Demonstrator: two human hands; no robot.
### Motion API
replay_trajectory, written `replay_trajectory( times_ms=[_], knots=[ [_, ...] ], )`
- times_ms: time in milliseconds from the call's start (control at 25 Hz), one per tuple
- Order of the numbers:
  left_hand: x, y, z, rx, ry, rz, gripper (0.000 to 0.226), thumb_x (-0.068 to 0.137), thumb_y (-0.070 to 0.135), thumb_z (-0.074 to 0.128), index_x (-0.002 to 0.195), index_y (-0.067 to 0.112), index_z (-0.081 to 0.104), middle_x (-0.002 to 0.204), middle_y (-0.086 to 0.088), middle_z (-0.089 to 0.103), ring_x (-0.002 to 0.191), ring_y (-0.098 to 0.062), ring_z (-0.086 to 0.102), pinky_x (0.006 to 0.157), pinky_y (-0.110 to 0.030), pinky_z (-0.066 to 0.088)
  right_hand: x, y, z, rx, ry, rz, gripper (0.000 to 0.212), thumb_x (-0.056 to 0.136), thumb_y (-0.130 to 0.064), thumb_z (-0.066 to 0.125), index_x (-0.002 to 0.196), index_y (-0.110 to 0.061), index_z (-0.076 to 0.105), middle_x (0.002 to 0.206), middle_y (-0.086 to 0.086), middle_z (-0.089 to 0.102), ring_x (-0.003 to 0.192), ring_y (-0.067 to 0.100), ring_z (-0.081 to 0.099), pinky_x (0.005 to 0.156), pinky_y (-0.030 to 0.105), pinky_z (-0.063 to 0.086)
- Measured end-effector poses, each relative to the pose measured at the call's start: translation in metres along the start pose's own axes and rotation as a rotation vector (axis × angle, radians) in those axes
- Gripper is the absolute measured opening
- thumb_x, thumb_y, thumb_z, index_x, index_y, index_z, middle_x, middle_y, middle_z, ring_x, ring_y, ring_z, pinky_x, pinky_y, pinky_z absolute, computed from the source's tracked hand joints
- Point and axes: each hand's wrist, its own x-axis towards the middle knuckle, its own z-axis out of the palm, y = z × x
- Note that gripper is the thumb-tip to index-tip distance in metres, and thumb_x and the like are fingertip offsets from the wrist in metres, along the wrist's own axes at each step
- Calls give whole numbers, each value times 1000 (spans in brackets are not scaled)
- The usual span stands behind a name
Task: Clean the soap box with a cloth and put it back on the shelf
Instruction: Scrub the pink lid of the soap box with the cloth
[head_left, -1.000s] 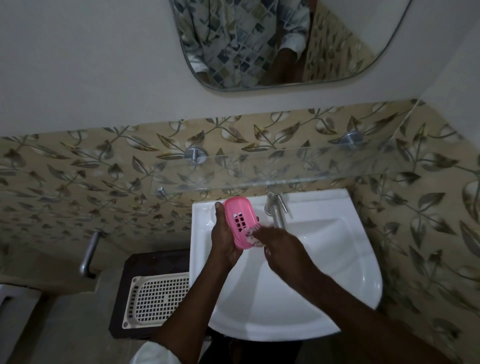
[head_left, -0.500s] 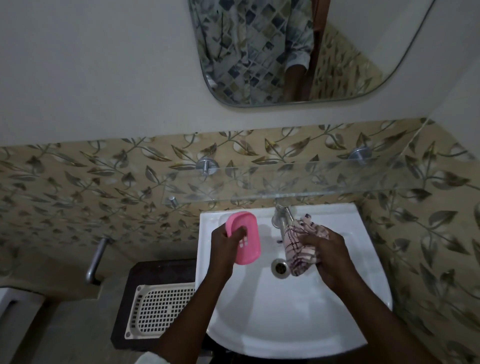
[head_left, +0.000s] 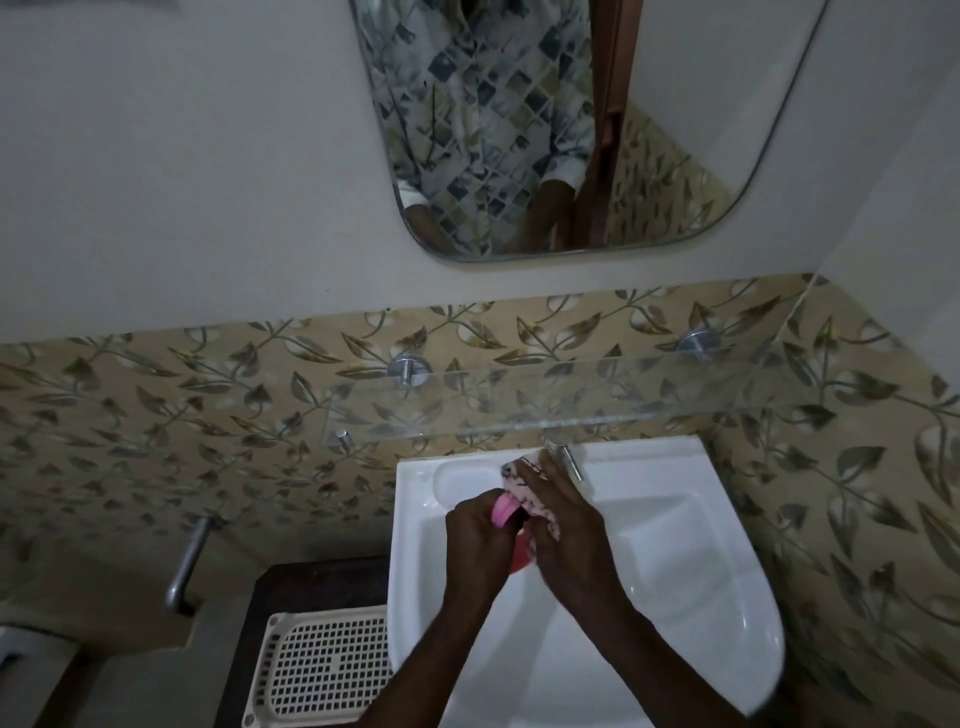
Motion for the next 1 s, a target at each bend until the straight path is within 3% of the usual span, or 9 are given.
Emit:
replay_trajectory(
  times_ms=[80, 240, 360, 440, 520, 680, 760, 840, 1000],
  knots=[
    [5, 4, 0, 4, 36, -27, 27, 85, 19, 58, 58, 14, 62, 52, 6, 65, 49, -2, 57, 44, -22, 44, 3, -3, 2, 0, 28, -62, 55, 83, 15, 55, 133, -9, 56, 150, 12, 38, 143, 32, 27, 118, 37, 24],
    [12, 3, -1, 10, 45, -32, 27, 88, 7, 62, 62, 10, 67, 55, -1, 67, 52, -9, 59, 51, -27, 47, 13, -12, 12, 80, 73, 111, 55, 81, 22, 57, 133, 4, 54, 144, 15, 44, 140, 35, 33, 115, 11, 18],
    [11, 0, -1, -35, 75, -48, 22, 86, 17, 61, 69, 5, 69, 61, -12, 69, 56, -10, 61, 52, -34, 50, 6, -6, 18, 99, 84, 34, 51, 85, 17, 58, 133, 0, 55, 144, 15, 48, 139, 32, 37, 118, 22, 23],
    [3, 1, 0, -125, 84, -58, 11, 81, 20, 67, 80, 14, 76, 70, -5, 74, 66, -15, 70, 62, -36, 57, 10, 3, 14, 165, 93, 178, 54, 87, 13, 55, 137, -7, 53, 140, 6, 55, 132, 23, 50, 113, 34, 38],
    [-7, 1, -2, -165, 84, -72, 10, 83, 18, 70, 89, 22, 77, 80, 0, 77, 77, -18, 73, 71, -33, 61, 12, 11, 10, 139, 85, 197, 52, 86, 5, 55, 135, -10, 55, 130, 5, 62, 122, 20, 57, 105, 36, 46],
    [5, 10, -10, 244, -169, -200, 4, 85, 20, 69, 83, 21, 72, 82, -2, 76, 76, -18, 71, 73, -44, 60, 12, 11, 5, -86, 76, -99, 46, 81, -18, 50, 122, -5, 65, 119, 11, 68, 111, 26, 62, 93, 43, 53],
    [10, 18, -15, 343, -227, -123, 10, 88, 17, 66, 92, 13, 74, 89, -6, 76, 82, -19, 71, 74, -39, 60, 9, 15, 7, -185, 67, -270, 53, 76, 3, 49, 126, -7, 63, 127, 14, 63, 120, 29, 57, 100, 50, 48],
    [3, 21, -16, 317, -156, 15, 16, 91, 16, 59, 89, 8, 73, 84, -5, 75, 76, -13, 69, 66, -31, 57, 1, 20, 12, -220, 89, -347, 64, 75, 21, 47, 132, -5, 58, 140, 14, 54, 132, 32, 48, 111, 53, 36],
    [-18, 10, -13, 155, -65, -6, 14, 90, 8, 65, 82, 11, 77, 75, 8, 75, 70, -6, 70, 62, -24, 55, -11, 14, 18, -67, 263, -102, 64, 71, 30, 55, 129, 2, 59, 138, 10, 52, 131, 31, 49, 106, 51, 43]
  ],
)
